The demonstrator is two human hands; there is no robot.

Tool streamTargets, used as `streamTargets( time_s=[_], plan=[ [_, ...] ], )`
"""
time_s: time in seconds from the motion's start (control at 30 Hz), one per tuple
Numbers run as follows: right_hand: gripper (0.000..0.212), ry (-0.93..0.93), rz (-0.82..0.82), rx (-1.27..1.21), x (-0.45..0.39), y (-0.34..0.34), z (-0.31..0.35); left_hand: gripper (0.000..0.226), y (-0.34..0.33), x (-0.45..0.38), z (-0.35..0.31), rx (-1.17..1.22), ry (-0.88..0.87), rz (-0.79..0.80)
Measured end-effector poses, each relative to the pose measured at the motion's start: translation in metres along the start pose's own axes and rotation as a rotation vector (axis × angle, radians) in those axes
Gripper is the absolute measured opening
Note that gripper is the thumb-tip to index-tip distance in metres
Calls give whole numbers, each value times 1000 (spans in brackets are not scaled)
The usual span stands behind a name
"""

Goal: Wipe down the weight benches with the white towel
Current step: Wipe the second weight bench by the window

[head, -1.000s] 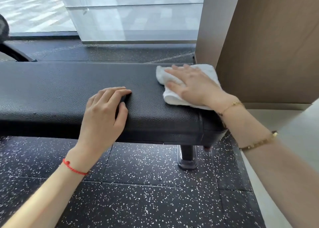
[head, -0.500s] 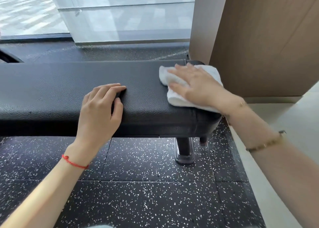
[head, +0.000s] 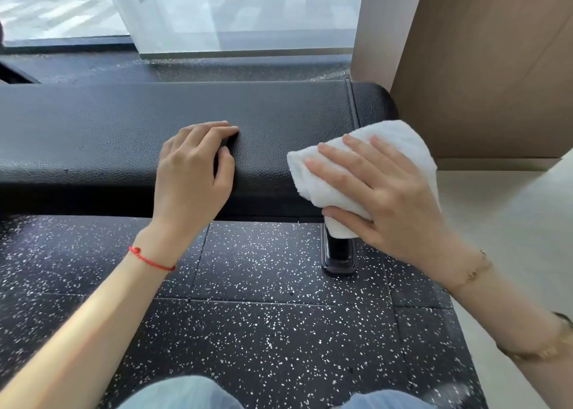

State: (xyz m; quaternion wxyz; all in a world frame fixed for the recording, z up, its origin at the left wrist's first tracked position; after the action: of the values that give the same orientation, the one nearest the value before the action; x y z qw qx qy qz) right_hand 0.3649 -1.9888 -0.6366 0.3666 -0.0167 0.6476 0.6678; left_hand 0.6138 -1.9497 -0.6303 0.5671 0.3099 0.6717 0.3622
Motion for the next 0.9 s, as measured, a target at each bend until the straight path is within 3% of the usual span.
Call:
streamTargets(
  time_s=[0.1, 0.23, 0.5, 0.63, 0.73, 0.9],
  plan=[
    [51, 10, -9, 77, -5, -4, 6, 34, 0, -1, -1, -14, -3, 9],
    [57, 43, 138, 236, -23, -24, 23, 35, 0, -1, 0, -2, -16, 11],
    [52, 85, -84, 283, 12, -17, 10, 36, 0, 1, 3, 21, -19, -10],
    [58, 87, -43, 310, 2, -21, 15, 36, 0, 0, 1, -3, -8, 8],
    [71, 87, 87, 328, -25, -37, 34, 37, 0, -1, 2, 2, -15, 40],
    [66, 7, 106, 266, -28, -36, 43, 37, 3, 0, 5, 9, -55, 64]
  ],
)
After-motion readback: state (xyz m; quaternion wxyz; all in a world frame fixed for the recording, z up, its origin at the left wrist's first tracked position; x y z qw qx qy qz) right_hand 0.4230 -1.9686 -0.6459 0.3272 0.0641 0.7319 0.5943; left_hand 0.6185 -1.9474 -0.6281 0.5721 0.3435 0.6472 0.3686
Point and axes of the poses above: each hand's wrist, its own x-axis away from the middle knuckle, its own y-axis out of the back of the hand, z = x × y, the point moved 3 cm from there along -x, towards the middle knuckle, and after that the axes turned 15 degrees about -x, right-handed, at the moved point
